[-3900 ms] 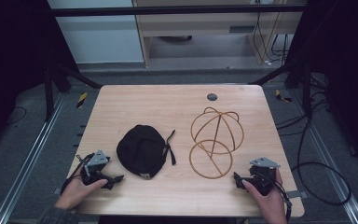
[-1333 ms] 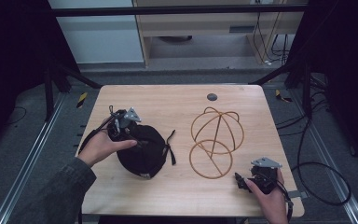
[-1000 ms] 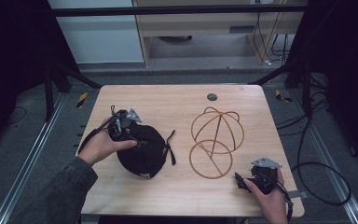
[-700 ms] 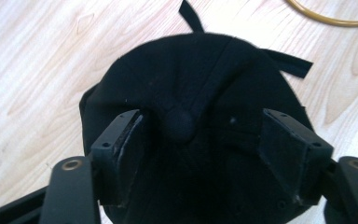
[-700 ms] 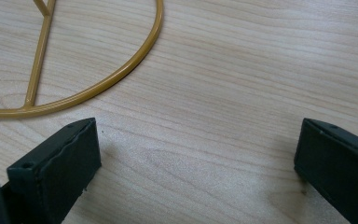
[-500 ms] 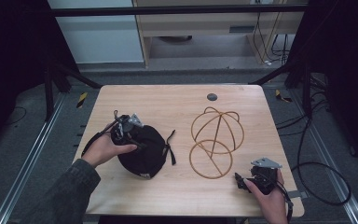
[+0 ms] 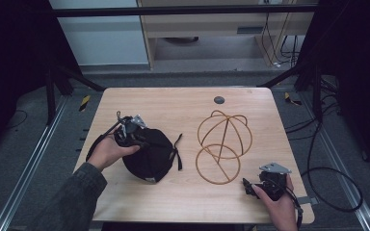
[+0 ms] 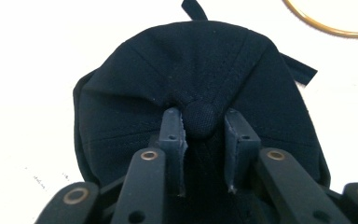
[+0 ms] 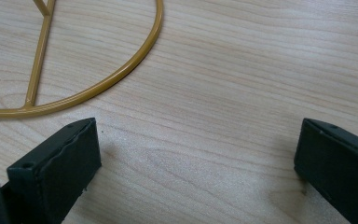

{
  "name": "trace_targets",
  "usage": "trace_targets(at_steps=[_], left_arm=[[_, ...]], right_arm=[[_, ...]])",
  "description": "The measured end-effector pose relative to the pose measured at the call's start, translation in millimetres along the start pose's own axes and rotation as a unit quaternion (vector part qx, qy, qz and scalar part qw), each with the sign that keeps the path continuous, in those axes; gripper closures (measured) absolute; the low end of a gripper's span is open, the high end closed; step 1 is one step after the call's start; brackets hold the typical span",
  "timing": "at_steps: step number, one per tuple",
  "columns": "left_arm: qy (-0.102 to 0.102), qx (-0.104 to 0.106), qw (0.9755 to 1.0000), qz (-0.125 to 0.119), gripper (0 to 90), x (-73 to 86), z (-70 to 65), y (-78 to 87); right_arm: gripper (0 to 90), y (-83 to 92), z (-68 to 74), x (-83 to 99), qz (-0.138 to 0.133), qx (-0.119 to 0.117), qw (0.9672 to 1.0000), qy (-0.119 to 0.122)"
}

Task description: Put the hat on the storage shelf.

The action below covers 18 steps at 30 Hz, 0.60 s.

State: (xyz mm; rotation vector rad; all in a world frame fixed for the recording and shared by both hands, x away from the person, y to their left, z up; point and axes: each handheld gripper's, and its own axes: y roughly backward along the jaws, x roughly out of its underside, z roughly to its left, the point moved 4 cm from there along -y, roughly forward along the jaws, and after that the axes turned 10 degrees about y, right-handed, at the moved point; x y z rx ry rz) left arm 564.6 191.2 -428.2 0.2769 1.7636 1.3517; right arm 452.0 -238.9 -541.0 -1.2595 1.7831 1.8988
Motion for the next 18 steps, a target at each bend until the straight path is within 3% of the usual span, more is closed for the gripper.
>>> trace_targets(at_steps=[9, 13, 18], left_arm=[[0.004, 0.006, 0.9992, -0.039, 73.5, 1.6, -0.3, 16.9], [-0.004, 0.005, 0.9993, -0.037, 73.5, 2.3, -2.2, 22.3], [-0.032, -0.003, 0.9989, -0.035, 73.7, 0.0, -10.2, 35.1]], right_arm=[[0.5, 0.2, 0.3, 0.0, 0.0, -0.001, 1.0, -0.001], [0.5, 0.2, 0.1, 0.0, 0.0, -0.001, 1.0, 0.0], [0.5, 0.2, 0.2, 0.0, 0.0, -0.001, 1.0, -0.001]])
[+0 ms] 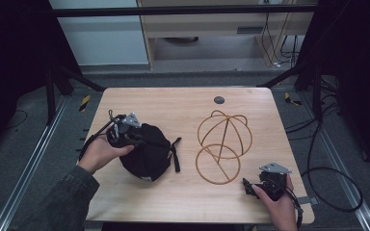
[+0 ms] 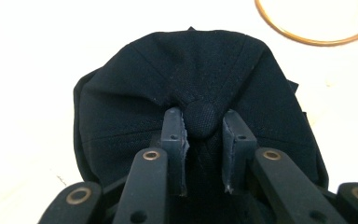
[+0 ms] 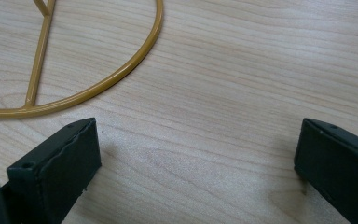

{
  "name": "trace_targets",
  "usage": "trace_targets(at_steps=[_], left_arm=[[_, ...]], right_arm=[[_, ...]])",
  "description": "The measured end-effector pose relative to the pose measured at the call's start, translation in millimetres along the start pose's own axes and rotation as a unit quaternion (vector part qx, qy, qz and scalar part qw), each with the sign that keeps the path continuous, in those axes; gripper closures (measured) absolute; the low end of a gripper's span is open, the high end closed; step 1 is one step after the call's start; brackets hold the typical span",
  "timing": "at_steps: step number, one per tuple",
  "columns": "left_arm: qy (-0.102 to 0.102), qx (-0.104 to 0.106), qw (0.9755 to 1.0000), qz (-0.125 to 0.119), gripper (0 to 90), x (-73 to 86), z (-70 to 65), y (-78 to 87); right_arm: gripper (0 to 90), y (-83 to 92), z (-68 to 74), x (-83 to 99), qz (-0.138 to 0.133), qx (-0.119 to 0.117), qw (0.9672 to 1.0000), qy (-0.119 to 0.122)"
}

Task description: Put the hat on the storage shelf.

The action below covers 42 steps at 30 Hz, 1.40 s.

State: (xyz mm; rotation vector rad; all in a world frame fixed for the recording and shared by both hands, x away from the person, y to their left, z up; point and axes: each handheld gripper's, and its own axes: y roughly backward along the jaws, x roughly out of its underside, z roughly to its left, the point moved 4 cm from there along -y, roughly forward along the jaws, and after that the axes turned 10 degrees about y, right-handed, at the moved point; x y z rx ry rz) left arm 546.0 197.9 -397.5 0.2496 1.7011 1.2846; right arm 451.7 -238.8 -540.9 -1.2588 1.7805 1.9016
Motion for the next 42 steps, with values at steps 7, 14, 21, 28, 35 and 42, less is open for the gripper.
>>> trace_targets(at_steps=[7, 14, 21, 28, 35, 42], left_arm=[[-0.018, -0.003, 0.9998, -0.012, 73.7, -0.7, -11.7, 14.0], [-0.034, 0.001, 0.9991, -0.026, 73.8, 4.3, -21.7, 33.2], [-0.047, 0.0, 0.9981, -0.04, 73.8, 1.3, -30.7, 57.5], [-0.074, -0.01, 0.9957, -0.056, 73.8, -12.2, -42.7, 88.8], [-0.086, -0.013, 0.9936, -0.071, 73.8, -24.3, -53.2, 110.2], [-0.106, -0.019, 0.9911, -0.078, 73.8, -41.9, -62.1, 127.6]], right_arm=[[0.5, 0.0, -0.1, 0.0, 0.0, 0.0, 1.0, 0.0], [0.5, 0.0, 0.0, 0.0, 0.0, 0.0, 1.0, 0.0], [0.5, -0.1, 0.0, 0.0, 0.0, 0.001, 1.0, 0.0], [0.5, 0.0, 0.0, 0.0, 0.0, 0.0, 1.0, 0.0], [0.5, -0.1, -0.1, 0.0, 0.0, 0.001, 1.0, 0.0], [0.5, 0.0, 0.1, 0.0, 0.0, 0.001, 1.0, 0.0]])
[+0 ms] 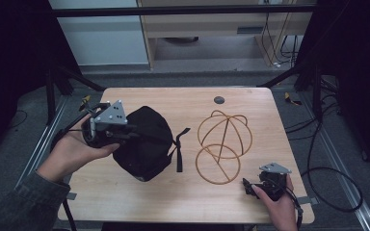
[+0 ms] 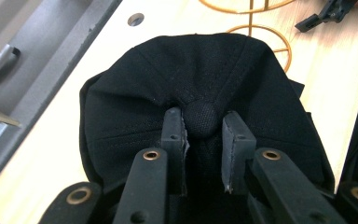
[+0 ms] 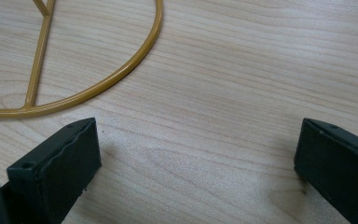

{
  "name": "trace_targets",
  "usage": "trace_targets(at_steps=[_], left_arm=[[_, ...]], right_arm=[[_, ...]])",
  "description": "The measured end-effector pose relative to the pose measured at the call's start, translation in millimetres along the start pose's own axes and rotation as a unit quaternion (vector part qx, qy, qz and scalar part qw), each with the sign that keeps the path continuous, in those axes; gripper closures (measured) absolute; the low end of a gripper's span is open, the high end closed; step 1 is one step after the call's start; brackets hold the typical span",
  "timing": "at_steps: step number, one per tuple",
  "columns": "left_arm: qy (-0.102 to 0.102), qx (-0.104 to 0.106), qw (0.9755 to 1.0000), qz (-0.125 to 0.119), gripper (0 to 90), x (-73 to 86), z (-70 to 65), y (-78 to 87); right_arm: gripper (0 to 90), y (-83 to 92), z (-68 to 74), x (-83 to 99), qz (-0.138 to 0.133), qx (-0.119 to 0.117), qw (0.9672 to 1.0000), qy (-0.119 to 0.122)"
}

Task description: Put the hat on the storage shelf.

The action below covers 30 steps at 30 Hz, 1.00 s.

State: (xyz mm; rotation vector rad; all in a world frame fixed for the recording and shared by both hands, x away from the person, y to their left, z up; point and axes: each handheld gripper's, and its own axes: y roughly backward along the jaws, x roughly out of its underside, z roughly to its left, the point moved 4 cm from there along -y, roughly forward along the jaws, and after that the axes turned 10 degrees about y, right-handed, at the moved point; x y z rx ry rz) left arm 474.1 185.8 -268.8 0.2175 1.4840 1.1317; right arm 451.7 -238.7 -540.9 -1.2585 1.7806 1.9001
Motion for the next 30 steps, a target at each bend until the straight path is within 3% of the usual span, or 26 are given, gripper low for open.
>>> trace_targets(at_steps=[8, 21, 30], left_arm=[[-0.021, -0.009, 0.9997, -0.011, 73.9, -15.8, -9.7, 11.4], [-0.033, -0.004, 0.9993, -0.019, 73.9, -23.9, -17.2, 21.0], [-0.041, -0.001, 0.998, -0.048, 73.9, -49.7, -23.7, 35.5]], right_arm=[[0.5, 0.0, 0.0, 0.0, 0.0, 0.0, 1.0, 0.0], [0.5, 0.0, 0.0, 0.0, 0.0, 0.0, 1.0, 0.0], [0.5, 0.0, -0.1, 0.0, 0.0, 0.0, 1.0, 0.001]])
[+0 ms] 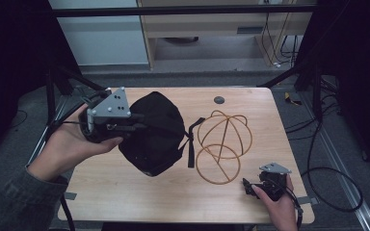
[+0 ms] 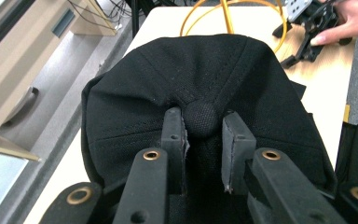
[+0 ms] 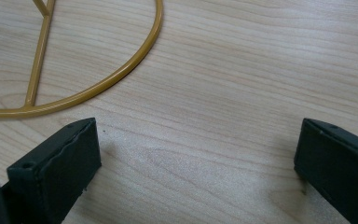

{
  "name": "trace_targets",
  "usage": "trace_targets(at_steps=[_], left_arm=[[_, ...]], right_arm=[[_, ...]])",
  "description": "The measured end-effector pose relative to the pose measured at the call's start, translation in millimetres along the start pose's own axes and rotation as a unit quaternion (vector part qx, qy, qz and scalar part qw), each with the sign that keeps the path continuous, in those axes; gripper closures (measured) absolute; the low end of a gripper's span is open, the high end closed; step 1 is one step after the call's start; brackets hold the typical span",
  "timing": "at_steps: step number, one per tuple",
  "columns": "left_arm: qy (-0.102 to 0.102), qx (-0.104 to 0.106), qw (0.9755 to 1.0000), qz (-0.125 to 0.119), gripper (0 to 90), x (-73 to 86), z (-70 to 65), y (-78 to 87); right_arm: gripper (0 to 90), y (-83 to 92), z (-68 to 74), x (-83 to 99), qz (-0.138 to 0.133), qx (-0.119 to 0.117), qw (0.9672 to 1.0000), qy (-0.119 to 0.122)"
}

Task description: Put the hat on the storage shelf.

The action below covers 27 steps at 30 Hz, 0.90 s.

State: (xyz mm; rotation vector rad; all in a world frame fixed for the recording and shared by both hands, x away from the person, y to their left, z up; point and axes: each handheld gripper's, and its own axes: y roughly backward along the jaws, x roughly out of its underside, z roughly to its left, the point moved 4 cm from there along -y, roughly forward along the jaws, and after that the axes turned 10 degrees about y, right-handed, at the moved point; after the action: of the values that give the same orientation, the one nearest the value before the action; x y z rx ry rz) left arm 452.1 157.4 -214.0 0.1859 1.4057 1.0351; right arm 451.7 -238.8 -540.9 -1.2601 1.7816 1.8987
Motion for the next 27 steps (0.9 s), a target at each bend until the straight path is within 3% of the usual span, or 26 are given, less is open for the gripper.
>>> trace_targets(at_steps=[18, 27], left_arm=[[-0.026, 0.023, 0.9993, -0.015, 74.1, -58.5, -17.3, -14.6], [-0.049, 0.033, 0.9982, -0.014, 74.1, -82.5, -27.1, -28.6]], right_arm=[[0.5, 0.1, -0.5, 0.5, 0.0, 0.0, 1.0, 0.004], [0.5, -0.1, -0.3, 0.6, -0.001, -0.001, 1.0, 0.004]])
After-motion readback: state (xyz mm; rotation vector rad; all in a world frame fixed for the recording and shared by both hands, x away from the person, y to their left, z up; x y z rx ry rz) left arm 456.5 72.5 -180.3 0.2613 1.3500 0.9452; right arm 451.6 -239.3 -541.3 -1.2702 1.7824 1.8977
